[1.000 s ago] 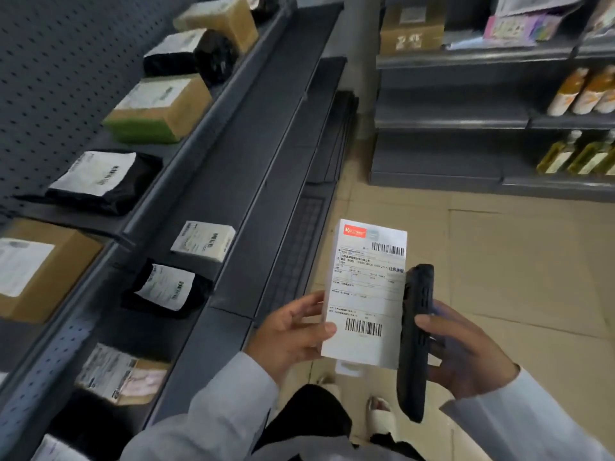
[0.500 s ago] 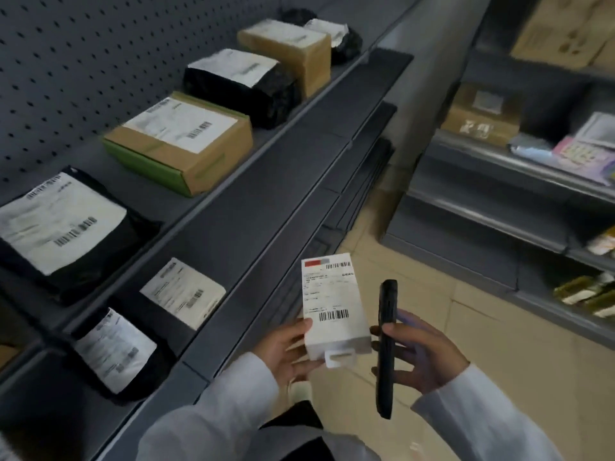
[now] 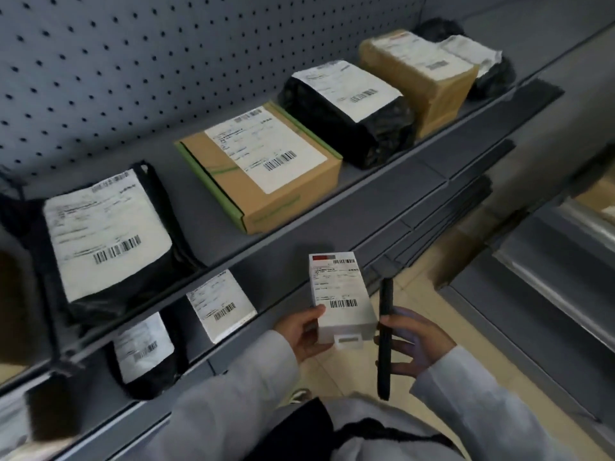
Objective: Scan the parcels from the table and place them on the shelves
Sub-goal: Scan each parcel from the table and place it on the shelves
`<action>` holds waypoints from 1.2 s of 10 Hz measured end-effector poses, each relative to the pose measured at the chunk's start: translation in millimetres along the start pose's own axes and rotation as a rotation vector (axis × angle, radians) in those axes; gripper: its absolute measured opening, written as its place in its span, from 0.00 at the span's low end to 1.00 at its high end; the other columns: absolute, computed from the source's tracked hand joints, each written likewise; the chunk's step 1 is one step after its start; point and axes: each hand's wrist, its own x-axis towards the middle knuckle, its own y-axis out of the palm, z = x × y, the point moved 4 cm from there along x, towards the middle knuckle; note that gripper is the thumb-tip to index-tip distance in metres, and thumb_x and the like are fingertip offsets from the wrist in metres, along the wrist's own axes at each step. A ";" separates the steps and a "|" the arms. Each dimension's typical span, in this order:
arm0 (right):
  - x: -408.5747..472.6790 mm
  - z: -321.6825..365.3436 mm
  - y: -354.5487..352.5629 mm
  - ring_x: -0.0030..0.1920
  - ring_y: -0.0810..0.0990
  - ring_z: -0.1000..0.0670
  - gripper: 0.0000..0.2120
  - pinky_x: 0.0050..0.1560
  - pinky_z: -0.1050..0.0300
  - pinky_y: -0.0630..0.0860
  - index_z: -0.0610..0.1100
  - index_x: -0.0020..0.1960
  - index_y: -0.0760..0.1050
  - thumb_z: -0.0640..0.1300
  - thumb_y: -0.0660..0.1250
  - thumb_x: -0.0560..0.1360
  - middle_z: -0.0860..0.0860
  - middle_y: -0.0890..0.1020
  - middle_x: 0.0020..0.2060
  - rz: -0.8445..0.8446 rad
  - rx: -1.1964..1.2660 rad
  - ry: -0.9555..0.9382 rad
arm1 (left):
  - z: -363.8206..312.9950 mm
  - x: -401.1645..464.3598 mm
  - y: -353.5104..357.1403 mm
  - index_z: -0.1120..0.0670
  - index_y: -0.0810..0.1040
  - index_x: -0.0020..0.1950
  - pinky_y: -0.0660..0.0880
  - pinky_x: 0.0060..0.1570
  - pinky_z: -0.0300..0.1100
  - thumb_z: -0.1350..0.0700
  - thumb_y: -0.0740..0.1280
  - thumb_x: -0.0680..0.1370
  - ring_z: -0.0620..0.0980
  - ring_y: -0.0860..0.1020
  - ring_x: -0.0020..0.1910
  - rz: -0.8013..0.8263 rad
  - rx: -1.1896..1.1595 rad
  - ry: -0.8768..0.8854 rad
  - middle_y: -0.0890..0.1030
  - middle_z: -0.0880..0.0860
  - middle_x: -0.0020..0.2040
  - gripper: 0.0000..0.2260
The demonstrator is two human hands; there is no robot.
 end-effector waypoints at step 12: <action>157.6 3.6 23.3 0.47 0.81 0.46 0.07 0.46 0.44 0.79 0.48 0.49 0.78 0.38 0.70 0.75 0.46 0.82 0.47 0.407 -0.334 0.145 | 28.3 45.9 0.4 0.59 0.72 0.70 0.80 0.45 0.40 0.60 0.65 0.81 0.54 0.78 0.58 -0.561 -0.186 0.528 0.77 0.57 0.63 0.18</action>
